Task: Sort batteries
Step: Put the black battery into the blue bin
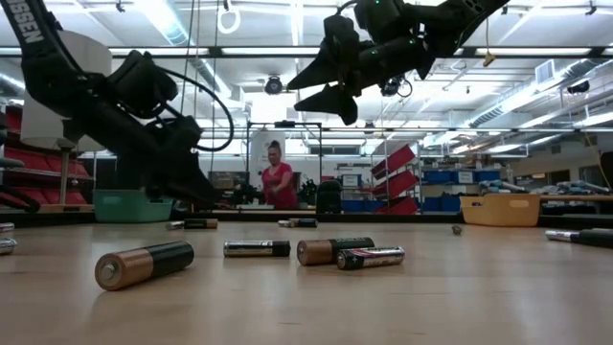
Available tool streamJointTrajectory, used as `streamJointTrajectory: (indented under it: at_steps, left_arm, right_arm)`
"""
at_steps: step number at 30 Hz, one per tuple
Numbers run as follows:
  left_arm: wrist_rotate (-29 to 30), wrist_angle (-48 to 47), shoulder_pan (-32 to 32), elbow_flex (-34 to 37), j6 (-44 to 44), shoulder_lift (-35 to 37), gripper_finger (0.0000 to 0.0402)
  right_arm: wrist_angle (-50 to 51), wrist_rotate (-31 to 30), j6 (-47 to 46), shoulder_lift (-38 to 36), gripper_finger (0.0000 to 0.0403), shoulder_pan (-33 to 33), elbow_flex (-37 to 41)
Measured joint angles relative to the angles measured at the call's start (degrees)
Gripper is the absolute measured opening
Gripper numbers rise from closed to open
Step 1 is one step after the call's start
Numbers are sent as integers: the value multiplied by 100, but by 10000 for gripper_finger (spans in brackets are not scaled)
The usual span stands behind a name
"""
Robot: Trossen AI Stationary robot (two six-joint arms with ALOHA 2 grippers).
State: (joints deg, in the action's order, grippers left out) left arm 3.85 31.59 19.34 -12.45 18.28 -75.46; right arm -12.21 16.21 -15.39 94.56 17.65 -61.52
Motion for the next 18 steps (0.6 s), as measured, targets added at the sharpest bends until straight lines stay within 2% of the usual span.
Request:
streamJointTrajectory:
  at_steps: [6, 18]
  left_arm:
    - [59, 392, 4, -4, -9, -397, 203]
    - [80, 884, 4, -9, -4, -1300, 200]
  right_arm:
    - [-7, -1, -97, 0, 251, -54, 0]
    - [-7, -2, -107, 0, 232, -231, 0]
